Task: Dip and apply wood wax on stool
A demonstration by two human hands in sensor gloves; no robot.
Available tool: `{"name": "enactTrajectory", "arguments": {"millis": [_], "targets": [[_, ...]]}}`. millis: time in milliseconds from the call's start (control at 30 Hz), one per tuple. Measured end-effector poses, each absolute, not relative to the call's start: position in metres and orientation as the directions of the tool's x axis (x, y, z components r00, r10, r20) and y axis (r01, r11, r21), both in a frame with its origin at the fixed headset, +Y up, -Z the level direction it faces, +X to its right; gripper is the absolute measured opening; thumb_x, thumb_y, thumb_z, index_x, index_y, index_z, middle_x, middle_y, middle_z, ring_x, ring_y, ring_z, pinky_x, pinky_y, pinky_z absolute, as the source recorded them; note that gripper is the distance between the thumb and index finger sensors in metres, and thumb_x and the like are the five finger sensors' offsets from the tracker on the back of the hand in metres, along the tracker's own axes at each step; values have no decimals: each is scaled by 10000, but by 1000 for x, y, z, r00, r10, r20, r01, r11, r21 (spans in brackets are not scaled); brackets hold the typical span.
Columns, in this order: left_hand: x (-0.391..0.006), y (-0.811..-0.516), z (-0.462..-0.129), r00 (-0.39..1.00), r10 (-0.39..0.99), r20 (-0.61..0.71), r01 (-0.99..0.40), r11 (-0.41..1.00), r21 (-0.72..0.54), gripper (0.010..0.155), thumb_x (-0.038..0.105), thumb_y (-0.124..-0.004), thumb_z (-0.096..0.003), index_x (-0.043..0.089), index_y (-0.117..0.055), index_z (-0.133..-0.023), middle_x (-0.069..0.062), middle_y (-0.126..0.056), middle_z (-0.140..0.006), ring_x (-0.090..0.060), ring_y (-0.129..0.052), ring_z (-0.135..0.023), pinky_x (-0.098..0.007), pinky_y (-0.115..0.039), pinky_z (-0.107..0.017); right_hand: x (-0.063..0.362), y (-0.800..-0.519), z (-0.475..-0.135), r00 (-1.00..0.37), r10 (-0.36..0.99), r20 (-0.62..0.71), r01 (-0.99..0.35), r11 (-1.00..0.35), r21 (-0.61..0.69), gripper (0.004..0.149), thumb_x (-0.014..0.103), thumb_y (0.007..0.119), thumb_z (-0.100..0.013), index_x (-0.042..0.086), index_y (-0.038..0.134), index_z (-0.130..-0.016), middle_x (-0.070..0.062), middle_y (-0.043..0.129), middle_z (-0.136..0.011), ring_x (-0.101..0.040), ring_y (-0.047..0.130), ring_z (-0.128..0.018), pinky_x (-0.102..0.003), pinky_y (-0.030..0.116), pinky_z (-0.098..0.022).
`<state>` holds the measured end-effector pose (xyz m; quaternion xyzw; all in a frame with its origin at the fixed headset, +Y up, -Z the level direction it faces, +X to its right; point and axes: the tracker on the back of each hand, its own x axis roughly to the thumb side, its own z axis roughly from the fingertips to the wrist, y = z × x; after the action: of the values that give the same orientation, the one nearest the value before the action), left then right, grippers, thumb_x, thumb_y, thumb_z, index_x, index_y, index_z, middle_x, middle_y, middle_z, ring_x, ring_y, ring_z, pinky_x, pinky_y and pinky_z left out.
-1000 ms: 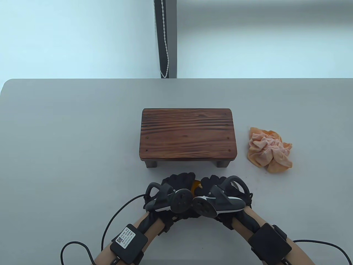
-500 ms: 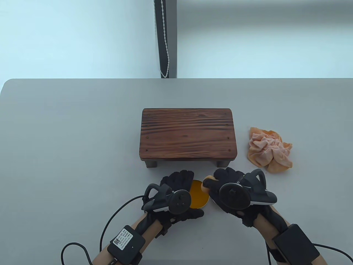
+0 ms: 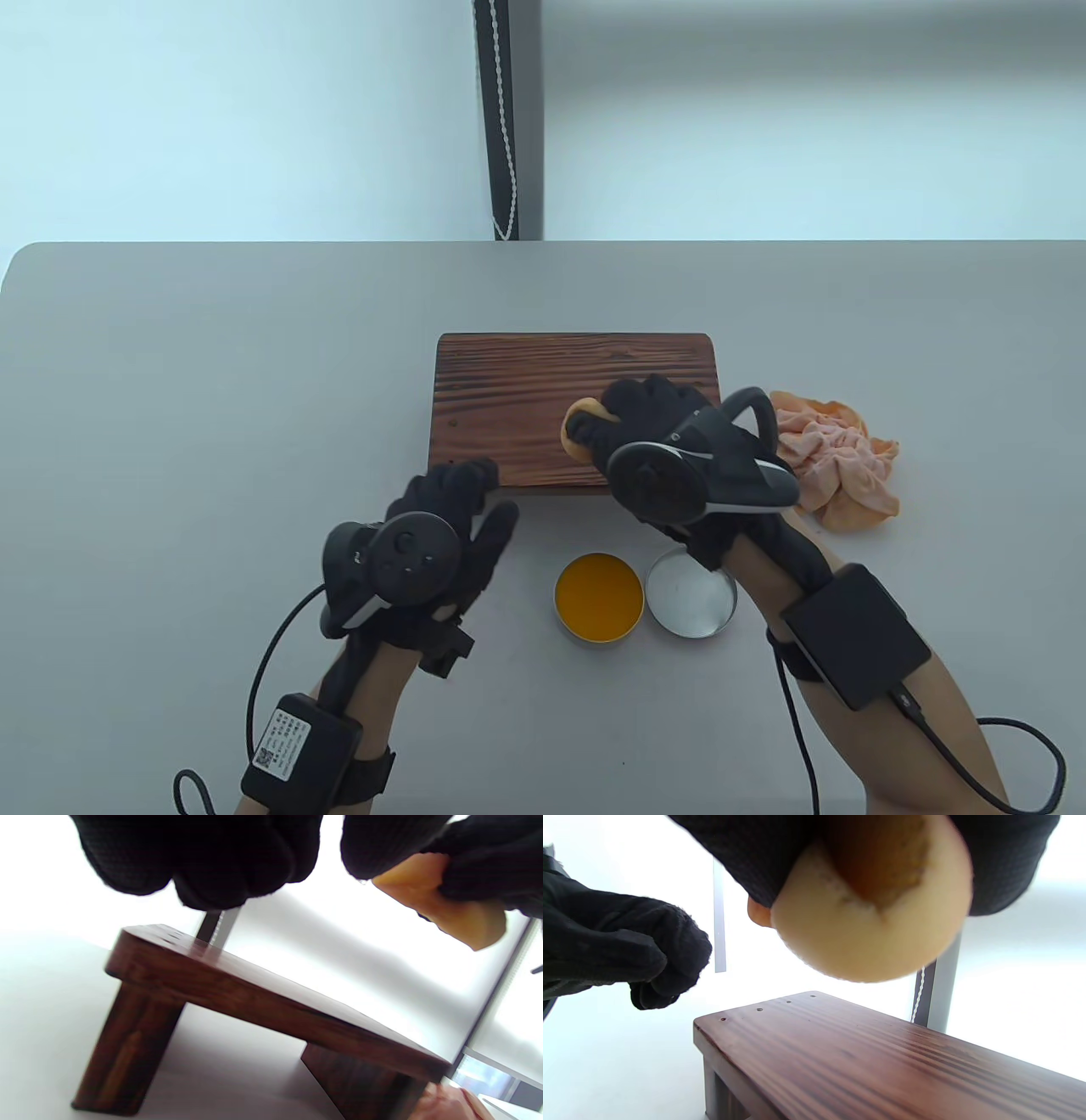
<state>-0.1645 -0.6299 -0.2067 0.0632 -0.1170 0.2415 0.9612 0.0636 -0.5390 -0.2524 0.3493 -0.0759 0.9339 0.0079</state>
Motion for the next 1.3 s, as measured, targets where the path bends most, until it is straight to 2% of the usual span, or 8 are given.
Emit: {"name": "enactTrajectory", "arguments": {"millis": [133, 200, 367, 467, 567, 733, 1033, 1300], "targets": [[-198, -651, -239, 797, 597, 93, -597, 802, -25, 692, 407, -724, -612, -22, -557, -1128, -291, -795, -965, -452, -875, -778, -684, -758, -579, 23, -539, -290, -750, -75, 657, -32, -988, -149, 418, 211, 894, -511, 185, 880, -928, -258, 918, -878, -449, 972, -691, -685, 843, -516], [-201, -664, -249, 749, 653, 109, -652, 757, -56, 748, 400, -713, -616, -39, -478, -1175, -360, -718, -1036, -522, -824, -837, -726, -717, -594, 5, -543, -309, -754, -100, 649, 0, -988, -152, 418, 224, 899, -507, 202, 882, -924, -231, 934, -866, -423, 991, -679, -666, 856, -514], [-200, -685, -260, 765, 644, 22, -640, 763, -91, 805, 426, -705, -617, -83, -442, -1183, -427, -631, -1112, -577, -782, -888, -746, -698, -603, -35, -560, -351, -758, -108, 643, 51, -993, -107, 412, 220, 918, -494, 215, 904, -906, -214, 967, -830, -398, 1023, -651, -651, 871, -510], [-203, -694, -265, 772, 635, -32, -633, 763, -129, 796, 417, -721, -610, -70, -455, -1181, -394, -714, -1074, -512, -863, -828, -709, -746, -582, -59, -574, -372, -749, -133, 649, 108, -991, -79, 408, 221, 917, -495, 218, 907, -902, -210, 969, -821, -389, 1028, -644, -645, 872, -510], [-207, -701, -268, 675, 733, -86, -735, 658, -161, 784, 427, -736, -604, -43, -484, -1179, -333, -841, -972, -454, -936, -723, -678, -785, -545, -77, -591, -386, -739, -159, 655, 156, -986, -63, 407, 218, 915, -495, 215, 906, -902, -215, 965, -815, -388, 1026, -641, -645, 869, -512], [-208, -700, -271, 679, 720, -141, -732, 652, -196, 771, 437, -744, -603, 3, -487, -1186, -297, -866, -908, -418, -936, -672, -668, -784, -545, -91, -618, -396, -726, -165, 667, 188, -981, -39, 409, 217, 921, -491, 214, 904, -900, -216, 965, -805, -385, 1028, -634, -644, 871, -510], [-208, -700, -272, 648, 738, -189, -760, 612, -216, 773, 424, -757, -597, 18, -471, -1190, -299, -839, -932, -433, -917, -702, -691, -763, -568, -83, -623, -416, -765, -200, 613, 172, -979, -105, 398, 220, 921, -494, 236, 896, -891, -213, 971, -793, -382, 1035, -611, -636, 878, -500], [-207, -698, -272, 645, 736, -205, -763, 604, -231, 778, 425, -753, -597, 23, -455, -1191, -305, -828, -936, -446, -907, -721, -719, -741, -582, -85, -618, -392, -712, -217, 668, 220, -972, -81, 396, 207, 947, -482, 174, 927, -876, -238, 978, -761, -389, 1037, -582, -640, 880, -490]]}}
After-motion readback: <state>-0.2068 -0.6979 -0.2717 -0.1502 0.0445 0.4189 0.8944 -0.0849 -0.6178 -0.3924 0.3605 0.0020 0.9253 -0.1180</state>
